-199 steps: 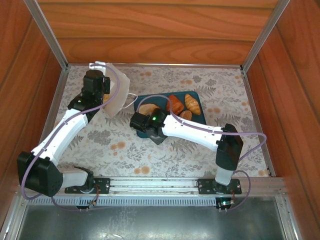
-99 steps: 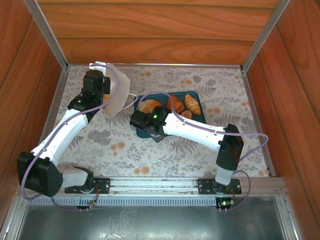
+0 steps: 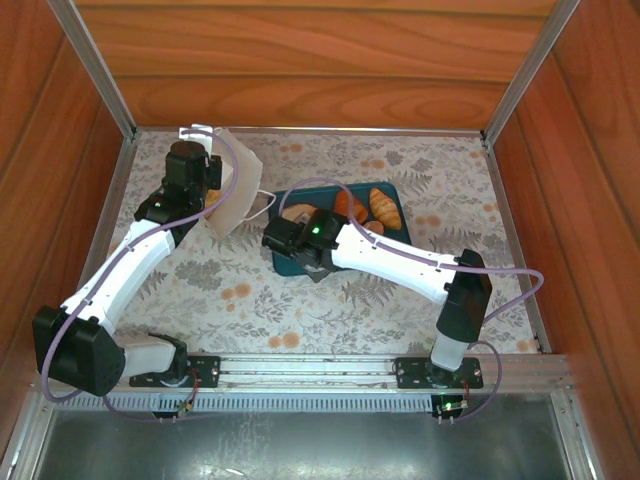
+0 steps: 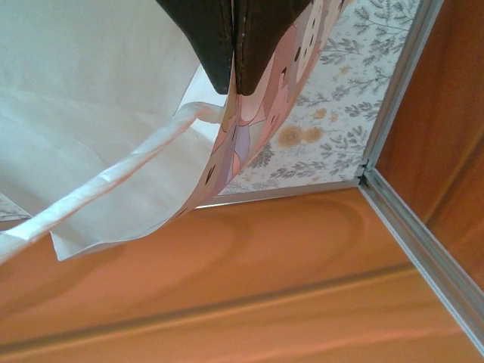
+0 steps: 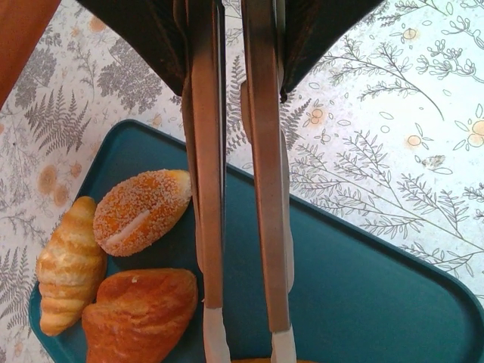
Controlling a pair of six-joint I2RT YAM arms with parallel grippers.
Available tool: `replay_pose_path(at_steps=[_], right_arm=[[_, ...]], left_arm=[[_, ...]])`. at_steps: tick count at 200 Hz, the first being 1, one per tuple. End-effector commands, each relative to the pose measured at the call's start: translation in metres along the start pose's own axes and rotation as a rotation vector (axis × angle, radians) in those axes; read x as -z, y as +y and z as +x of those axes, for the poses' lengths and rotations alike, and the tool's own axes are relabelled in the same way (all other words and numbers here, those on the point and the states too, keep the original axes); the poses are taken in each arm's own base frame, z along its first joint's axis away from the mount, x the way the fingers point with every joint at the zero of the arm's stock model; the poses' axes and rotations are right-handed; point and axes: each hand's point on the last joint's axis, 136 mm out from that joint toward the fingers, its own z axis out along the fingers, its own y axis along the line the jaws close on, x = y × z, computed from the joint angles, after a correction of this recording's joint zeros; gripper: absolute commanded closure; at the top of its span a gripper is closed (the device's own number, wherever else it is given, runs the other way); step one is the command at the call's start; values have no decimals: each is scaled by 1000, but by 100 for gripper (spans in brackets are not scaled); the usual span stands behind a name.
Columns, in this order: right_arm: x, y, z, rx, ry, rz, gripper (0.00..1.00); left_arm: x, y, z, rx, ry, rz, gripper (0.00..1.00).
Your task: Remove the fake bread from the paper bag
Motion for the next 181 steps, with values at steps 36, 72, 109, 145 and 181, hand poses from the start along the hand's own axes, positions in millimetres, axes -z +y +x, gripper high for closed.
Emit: replay_pose_path(at_steps=[36,72,109,145,181], right_arm=[[44,-50,5,-262,-120,-109,70],[76,-71,7,-372,-209,-211,70],[126,-62,-15,-372,-382,-436,71],[149,-42,-40,-331,-459,-577,71],[148,-26,-52,-301,-448,-635,71]], left_arm=[[14,-13,-8,23,-54,119,100],[18,-27,2,27,-53,194,100],[16,-46,13,10,-23,245,100],[16,-62,13,3,-14,272,100],[18,-77,10,13,-11,298,100]])
